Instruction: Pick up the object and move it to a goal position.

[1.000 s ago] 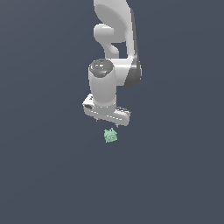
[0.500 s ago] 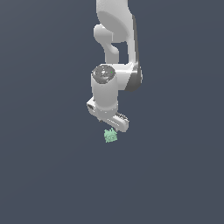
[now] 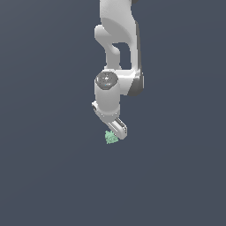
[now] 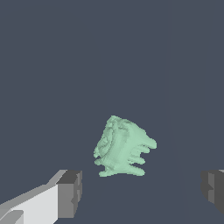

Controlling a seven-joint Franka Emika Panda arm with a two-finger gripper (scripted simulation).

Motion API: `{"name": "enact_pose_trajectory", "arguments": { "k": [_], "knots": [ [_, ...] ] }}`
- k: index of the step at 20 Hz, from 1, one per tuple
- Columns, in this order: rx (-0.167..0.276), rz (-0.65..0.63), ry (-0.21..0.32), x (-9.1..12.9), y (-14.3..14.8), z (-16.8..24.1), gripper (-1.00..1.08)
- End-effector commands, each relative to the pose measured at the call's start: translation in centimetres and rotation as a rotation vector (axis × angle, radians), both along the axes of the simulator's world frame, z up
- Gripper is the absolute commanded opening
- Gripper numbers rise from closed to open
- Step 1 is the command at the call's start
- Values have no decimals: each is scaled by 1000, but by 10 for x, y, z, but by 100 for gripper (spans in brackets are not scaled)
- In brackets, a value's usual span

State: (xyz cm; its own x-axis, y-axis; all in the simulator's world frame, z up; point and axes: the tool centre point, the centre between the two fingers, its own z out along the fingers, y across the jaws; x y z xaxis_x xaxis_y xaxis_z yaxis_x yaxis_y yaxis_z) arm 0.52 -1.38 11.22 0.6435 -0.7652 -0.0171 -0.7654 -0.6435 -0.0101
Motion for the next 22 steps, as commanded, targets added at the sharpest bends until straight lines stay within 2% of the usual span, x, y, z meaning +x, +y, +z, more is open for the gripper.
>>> {"name": "enact_pose_trajectory", "arguments": {
  "k": [1, 12, 22],
  "knots": [
    [-3, -68, 1, 0, 1, -5, 100],
    [-15, -319, 2, 1, 3, -21, 100],
    [-20, -413, 1, 2, 4, -27, 100]
  ]
}}
